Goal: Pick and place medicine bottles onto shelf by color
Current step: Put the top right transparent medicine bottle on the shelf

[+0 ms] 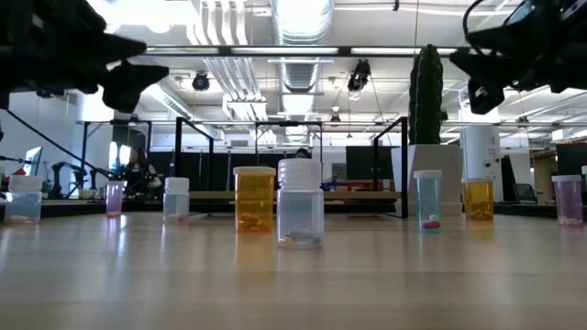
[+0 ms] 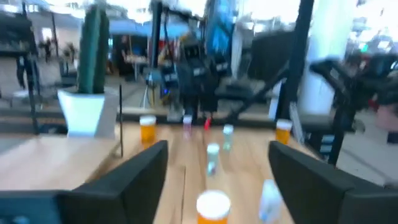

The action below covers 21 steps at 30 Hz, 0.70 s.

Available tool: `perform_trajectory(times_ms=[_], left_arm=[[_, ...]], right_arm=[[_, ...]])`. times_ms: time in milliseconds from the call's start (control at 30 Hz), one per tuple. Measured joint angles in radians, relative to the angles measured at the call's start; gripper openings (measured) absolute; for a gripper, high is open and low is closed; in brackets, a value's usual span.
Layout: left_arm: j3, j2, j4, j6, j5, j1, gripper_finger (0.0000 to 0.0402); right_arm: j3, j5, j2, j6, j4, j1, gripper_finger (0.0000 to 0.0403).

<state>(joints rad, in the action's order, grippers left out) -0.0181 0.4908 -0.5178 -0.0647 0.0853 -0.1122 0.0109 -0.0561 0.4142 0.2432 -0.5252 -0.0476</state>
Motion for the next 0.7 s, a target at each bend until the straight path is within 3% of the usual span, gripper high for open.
perform_trajectory(times_ms=[200, 300, 500, 700], left_arm=[[-0.014, 0.142, 0.004, -0.065, -0.034, 0.0, 0.0089], [-0.025, 0.22, 0.003, -0.103, -0.034, -0.001, 0.0016], [-0.093, 0.387, 0.083, -0.14, 0.025, -0.002, 0.0001], [-0.252, 0.504, 0.553, -0.274, 0.177, -0.002, 0.0]], right_arm=[[0.0, 0.007, 0.102, 0.026, -0.019, 0.0, 0.0024], [0.0, 0.028, 0.147, 0.034, -0.042, 0.0, 0.0014], [0.0, 0.092, 0.203, 0.037, -0.046, 0.0, 0.0009], [0.0, 0.093, 0.237, 0.037, -0.087, 0.0, 0.0009]])
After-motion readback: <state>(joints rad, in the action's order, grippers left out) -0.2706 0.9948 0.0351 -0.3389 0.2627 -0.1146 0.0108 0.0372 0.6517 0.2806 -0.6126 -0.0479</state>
